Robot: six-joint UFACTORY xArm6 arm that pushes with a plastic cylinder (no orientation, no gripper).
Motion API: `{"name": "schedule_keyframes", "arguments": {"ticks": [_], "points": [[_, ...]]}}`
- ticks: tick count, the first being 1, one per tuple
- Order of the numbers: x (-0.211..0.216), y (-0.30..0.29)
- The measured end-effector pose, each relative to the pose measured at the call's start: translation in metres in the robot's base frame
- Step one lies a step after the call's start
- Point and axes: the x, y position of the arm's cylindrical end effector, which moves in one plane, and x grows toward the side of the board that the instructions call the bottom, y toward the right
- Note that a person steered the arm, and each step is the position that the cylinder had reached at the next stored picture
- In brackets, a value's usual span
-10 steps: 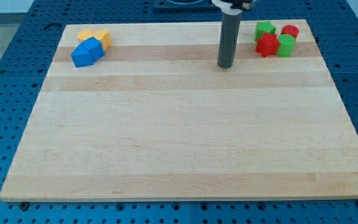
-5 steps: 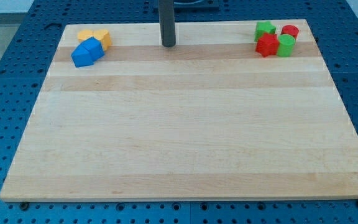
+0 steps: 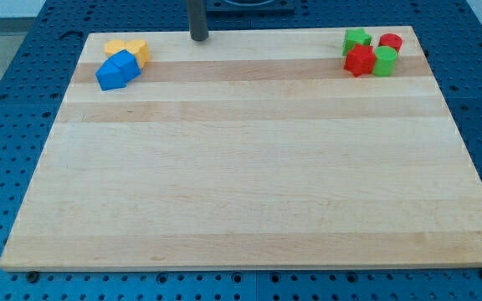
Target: Point your arm to the top left
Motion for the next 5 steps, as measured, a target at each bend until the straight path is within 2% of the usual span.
{"name": "schedule_keyframes", "arguments": {"ticks": [3, 5], "points": [[-0.002, -0.056], [-0.001, -0.124]]}}
